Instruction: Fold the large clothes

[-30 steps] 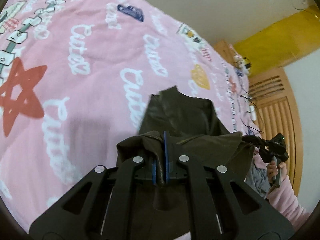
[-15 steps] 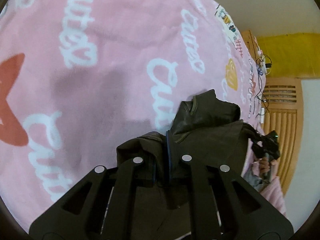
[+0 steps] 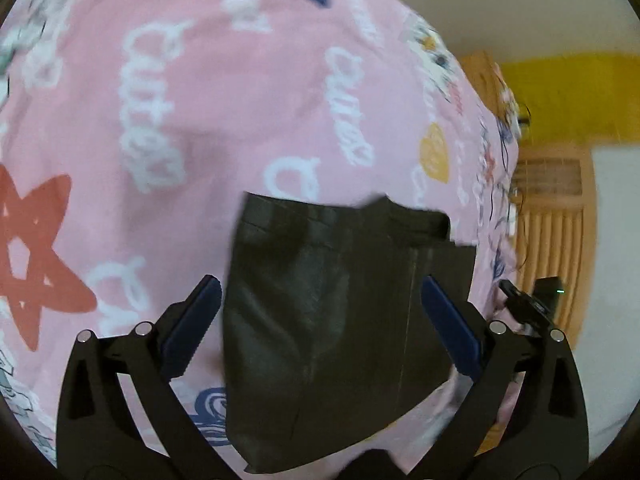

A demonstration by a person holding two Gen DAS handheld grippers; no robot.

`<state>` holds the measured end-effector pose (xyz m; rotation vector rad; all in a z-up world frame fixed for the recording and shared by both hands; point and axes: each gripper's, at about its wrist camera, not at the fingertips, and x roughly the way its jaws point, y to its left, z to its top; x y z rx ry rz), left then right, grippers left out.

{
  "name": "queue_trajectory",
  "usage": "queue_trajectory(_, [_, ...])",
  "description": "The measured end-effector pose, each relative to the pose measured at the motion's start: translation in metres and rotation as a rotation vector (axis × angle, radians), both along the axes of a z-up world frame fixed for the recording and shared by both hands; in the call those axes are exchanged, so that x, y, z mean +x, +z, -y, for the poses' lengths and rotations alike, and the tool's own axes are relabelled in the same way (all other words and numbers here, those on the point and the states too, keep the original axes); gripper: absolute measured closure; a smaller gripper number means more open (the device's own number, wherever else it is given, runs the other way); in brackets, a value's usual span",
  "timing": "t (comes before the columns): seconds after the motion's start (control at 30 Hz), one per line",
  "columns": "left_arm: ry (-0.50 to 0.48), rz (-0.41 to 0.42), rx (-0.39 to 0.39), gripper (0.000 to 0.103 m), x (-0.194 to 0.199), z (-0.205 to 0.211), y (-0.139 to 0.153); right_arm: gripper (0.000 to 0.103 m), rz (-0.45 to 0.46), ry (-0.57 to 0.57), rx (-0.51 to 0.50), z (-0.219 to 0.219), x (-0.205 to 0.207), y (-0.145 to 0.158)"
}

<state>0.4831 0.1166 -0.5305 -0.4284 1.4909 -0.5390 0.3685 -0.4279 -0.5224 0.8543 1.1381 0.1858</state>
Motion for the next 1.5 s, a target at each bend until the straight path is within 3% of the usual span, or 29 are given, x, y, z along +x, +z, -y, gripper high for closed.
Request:
queue_trajectory(0.03, [-0.038,0.068,0.036,0.006,-0.02,0.015,0.011,0.093,0.013,0.034,-0.016,-0.015,-0.013,0.005])
queue_trajectory(0.17, [-0.154,0.224,0.046,0.006,-0.111,0.062,0.027,0.093,0.002,0.196,-0.112,-0.101,-0.08,0.005])
queue_trajectory(0.23, [-0.188,0.232,0.046,0.013,-0.158,0.086,0.014,0.093,-0.016,0.28,-0.161,-0.139,-0.1,-0.01])
queue_trajectory(0.27, [-0.197,0.237,0.062,0.021,-0.173,0.094,0.007,0.093,-0.024,0.309,-0.194,-0.151,-0.104,-0.019])
queue_trajectory(0.33, [-0.205,0.197,0.125,0.03,-0.197,0.111,-0.03,0.093,-0.078,0.312,-0.237,-0.167,-0.103,-0.051])
queue_trajectory(0.4, [-0.17,0.167,0.18,0.041,-0.199,0.116,-0.063,0.097,-0.151,0.268,-0.241,-0.165,-0.089,-0.079])
queue_trajectory(0.43, [-0.169,0.172,0.186,0.041,-0.194,0.118,-0.071,0.103,-0.163,0.255,-0.251,-0.163,-0.081,-0.087])
queue_trajectory(0.5, [-0.179,0.173,0.199,0.041,-0.183,0.125,-0.081,0.103,-0.156,0.235,-0.296,-0.158,-0.06,-0.1])
queue_trajectory(0.57, [-0.196,0.174,0.218,0.041,-0.173,0.131,-0.086,0.103,-0.146,0.226,-0.335,-0.156,-0.045,-0.109])
queue_trajectory(0.67, [-0.208,0.186,0.256,0.049,-0.159,0.136,-0.09,0.103,-0.154,0.191,-0.332,-0.154,-0.026,-0.127])
queue_trajectory(0.77, [-0.183,0.178,0.245,0.058,-0.148,0.131,-0.091,0.103,-0.131,0.184,-0.371,-0.156,-0.018,-0.128])
queue_trajectory(0.87, [-0.191,0.181,0.245,0.059,-0.149,0.13,-0.091,0.103,-0.137,0.161,-0.362,-0.157,-0.019,-0.119])
queue_trajectory(1.0, [-0.183,0.204,0.239,0.059,-0.166,0.136,-0.069,0.1,-0.035,0.154,-0.357,-0.161,-0.043,-0.077])
queue_trajectory(1.07, [-0.186,0.263,0.244,0.059,-0.176,0.143,-0.049,0.1,0.01,0.148,-0.337,-0.163,-0.06,-0.057])
queue_trajectory(1.17, [-0.253,0.367,0.331,0.059,-0.185,0.174,-0.024,0.097,0.039,0.05,-0.379,-0.154,-0.1,-0.033])
queue_trajectory(1.27, [-0.27,0.384,0.326,0.059,-0.187,0.191,-0.014,0.088,0.02,-0.141,-0.361,-0.127,-0.15,-0.026])
queue_trajectory(1.33, [-0.261,0.387,0.328,0.059,-0.188,0.202,-0.013,0.057,-0.004,-0.297,-0.276,-0.1,-0.19,-0.03])
queue_trajectory(1.47, [-0.212,0.327,0.252,0.06,-0.198,0.2,-0.018,0.047,-0.048,-0.455,-0.113,-0.071,-0.249,-0.058])
queue_trajectory(1.5, [-0.207,0.316,0.276,0.079,-0.202,0.201,-0.021,0.046,-0.051,-0.488,-0.04,-0.066,-0.262,-0.069])
